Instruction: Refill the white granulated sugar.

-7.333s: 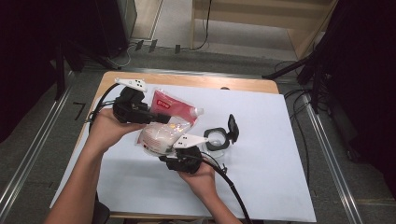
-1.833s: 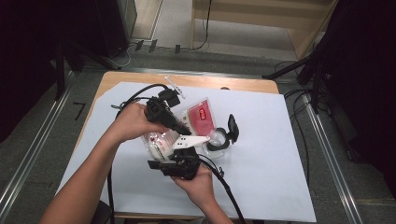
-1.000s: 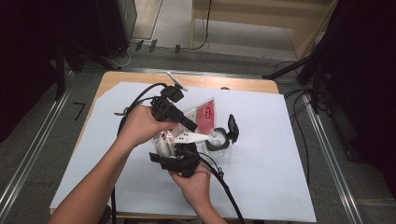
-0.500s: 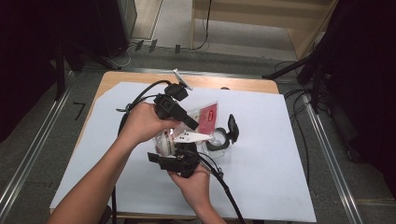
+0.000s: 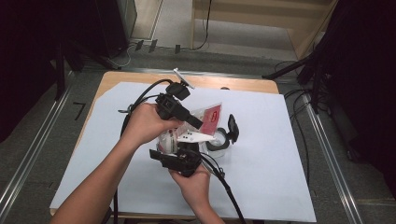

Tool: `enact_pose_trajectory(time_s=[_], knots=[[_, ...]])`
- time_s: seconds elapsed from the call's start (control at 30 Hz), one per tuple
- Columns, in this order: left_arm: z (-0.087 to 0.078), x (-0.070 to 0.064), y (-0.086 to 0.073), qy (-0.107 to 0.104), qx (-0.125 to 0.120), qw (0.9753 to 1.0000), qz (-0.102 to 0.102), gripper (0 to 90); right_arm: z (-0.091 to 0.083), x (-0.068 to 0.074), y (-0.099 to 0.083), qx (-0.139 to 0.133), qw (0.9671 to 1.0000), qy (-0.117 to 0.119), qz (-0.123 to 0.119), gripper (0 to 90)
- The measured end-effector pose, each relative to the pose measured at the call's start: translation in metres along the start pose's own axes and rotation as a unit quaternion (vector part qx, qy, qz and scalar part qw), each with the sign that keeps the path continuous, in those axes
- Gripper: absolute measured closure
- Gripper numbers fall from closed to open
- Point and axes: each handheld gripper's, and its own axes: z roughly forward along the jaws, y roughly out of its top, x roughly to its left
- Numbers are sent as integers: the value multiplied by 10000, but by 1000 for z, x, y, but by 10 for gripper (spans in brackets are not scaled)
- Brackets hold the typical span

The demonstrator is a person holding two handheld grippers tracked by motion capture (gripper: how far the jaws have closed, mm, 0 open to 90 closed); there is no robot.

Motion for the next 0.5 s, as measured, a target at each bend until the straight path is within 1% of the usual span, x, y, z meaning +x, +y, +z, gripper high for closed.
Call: enact_pose_trajectory(time_s=[0.13, 0.17, 0.3, 0.33, 0.37, 0.4, 0.43, 0.47, 0.5], knots=[[-1, 1, -1, 21, -5, 10000, 36, 765, 0, 1, 0, -2, 10000, 8, -9, 620], [0, 1, -2, 2, -41, 10000, 39, 767, 0, 1, 0, 21, 10000, -10, -34, 619], [0, 2, -5, 64, -76, 9999, 20, 785, 1, 1, -1, 111, 9999, -43, -89, 612], [-1, 2, -7, 93, -103, 9999, -14, 791, 2, 2, -1, 218, 9996, -60, -150, 587], [-1, 2, -7, 93, -103, 9999, -14, 795, 2, 2, -1, 218, 9996, -60, -150, 587], [-2, 3, -8, 84, -158, 9998, -15, 803, 3, 3, -1, 245, 9994, -131, -211, 577], [-3, 4, -9, 54, -177, 9998, -30, 803, 3, 3, -1, 245, 9994, -131, -211, 577], [-4, 4, -10, 63, -195, 9998, -34, 808, 3, 5, -1, 272, 9990, -206, -281, 607], [-4, 4, -11, 65, -220, 9997, -31, 809, 3, 5, -1, 279, 9990, -210, -296, 610]])
